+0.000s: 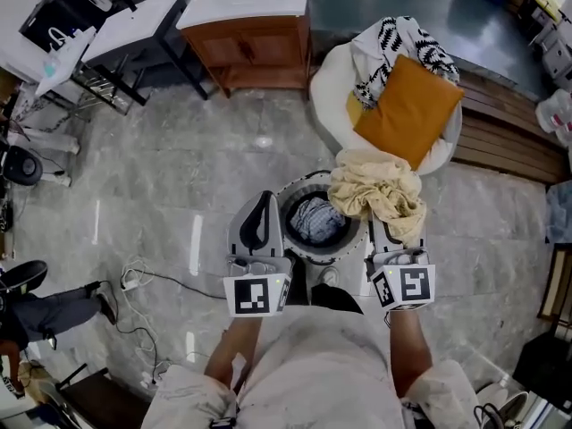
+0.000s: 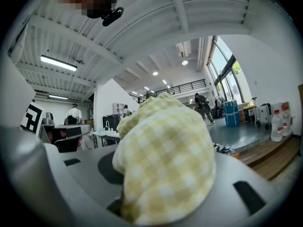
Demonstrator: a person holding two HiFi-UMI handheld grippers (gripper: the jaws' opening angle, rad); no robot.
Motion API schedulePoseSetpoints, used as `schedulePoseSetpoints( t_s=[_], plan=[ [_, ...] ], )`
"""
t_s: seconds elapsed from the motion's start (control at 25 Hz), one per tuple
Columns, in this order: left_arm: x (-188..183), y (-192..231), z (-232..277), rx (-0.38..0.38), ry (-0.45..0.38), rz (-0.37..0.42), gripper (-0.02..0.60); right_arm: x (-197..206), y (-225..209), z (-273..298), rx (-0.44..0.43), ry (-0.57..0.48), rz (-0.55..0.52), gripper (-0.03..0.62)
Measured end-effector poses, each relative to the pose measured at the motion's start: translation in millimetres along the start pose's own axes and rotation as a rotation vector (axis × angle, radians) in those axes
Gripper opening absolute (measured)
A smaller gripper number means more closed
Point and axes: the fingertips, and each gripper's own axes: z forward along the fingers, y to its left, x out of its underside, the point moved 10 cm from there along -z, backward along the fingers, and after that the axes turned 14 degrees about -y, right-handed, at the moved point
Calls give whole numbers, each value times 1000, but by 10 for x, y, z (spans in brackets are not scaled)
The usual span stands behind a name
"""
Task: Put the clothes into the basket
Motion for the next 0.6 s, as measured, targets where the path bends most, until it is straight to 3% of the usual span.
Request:
schedulePoseSetpoints(
  t_s=[0.4,0.6],
  plan=[
    [322,401,365,58,11,-20,8,266,246,542,-10,90,-30,152],
    [505,616,409,50,25,-41,8,547,407,731,-38,172,-43,152]
  ],
)
